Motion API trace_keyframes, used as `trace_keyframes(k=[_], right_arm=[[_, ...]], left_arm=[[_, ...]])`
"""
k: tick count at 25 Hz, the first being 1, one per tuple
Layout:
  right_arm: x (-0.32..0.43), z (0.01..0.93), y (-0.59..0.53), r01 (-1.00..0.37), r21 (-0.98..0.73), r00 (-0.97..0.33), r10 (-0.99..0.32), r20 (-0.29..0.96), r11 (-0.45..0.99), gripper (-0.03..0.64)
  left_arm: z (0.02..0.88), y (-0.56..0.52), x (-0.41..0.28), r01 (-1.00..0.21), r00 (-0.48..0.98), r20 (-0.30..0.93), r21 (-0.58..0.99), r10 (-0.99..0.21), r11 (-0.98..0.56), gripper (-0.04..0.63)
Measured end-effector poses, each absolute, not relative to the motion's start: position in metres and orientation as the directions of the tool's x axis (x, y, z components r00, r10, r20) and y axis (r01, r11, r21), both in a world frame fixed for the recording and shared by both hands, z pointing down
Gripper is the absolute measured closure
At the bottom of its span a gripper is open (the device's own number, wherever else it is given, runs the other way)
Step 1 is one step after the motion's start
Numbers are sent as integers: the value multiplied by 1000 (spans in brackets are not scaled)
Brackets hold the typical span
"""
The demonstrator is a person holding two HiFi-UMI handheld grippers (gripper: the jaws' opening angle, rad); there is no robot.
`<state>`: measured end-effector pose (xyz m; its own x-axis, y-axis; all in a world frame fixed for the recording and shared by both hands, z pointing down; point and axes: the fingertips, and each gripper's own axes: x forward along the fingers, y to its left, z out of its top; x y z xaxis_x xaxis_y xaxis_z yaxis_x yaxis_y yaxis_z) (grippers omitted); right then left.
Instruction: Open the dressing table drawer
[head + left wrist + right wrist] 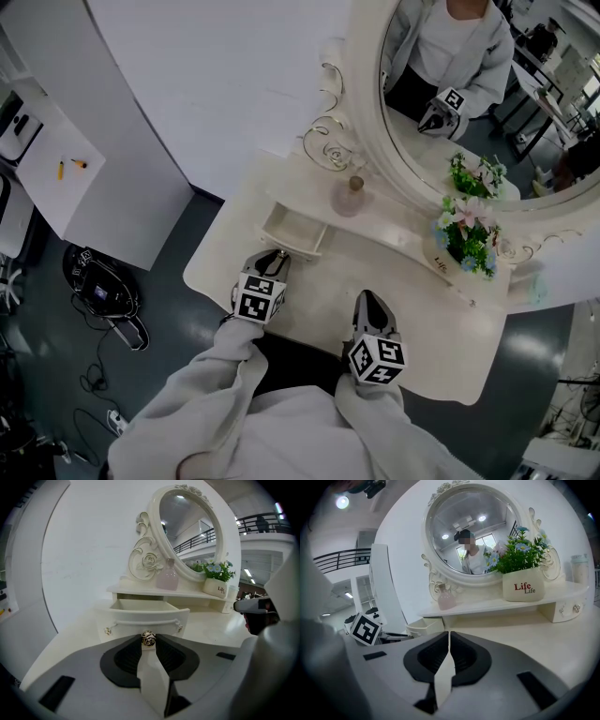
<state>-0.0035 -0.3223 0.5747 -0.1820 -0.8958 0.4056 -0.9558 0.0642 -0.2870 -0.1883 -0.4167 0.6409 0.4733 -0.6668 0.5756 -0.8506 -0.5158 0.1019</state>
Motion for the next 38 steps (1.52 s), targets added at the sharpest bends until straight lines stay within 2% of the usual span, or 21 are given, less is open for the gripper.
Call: trace_keyframes(k=[7,10,12,19,32,36,38], right_arm=[[-6,570,-325,-954,-289,-190,-901,390,76,580],[-4,569,-324,-954,-289,-189,-903,387,76,580],[-2,569,-324,-955,-289,-187,-903,386,74,580],[3,564,-326,-955,-288,-184,-908,376,75,580],[17,531,-324,-971,-225,-148,-938,313,78,580],[30,517,-323,-986,-148,-121,-949,290,81,580],[39,509,-324,-989,-123,-114,-953,279,82,580]], left_arm=[[640,-414,-189,-850,477,575,109,-665,-515,485],[636,-407,-190,-841,496,571,127,-655,-526,418],[632,-401,-193,-842,500,565,140,-657,-521,407],[610,-374,-198,-831,531,534,177,-658,-527,407],[533,-380,-138,-721,687,346,211,-640,-660,408],[508,-386,-113,-661,745,275,185,-607,-727,435],[497,-390,-106,-644,761,240,159,-603,-749,470]])
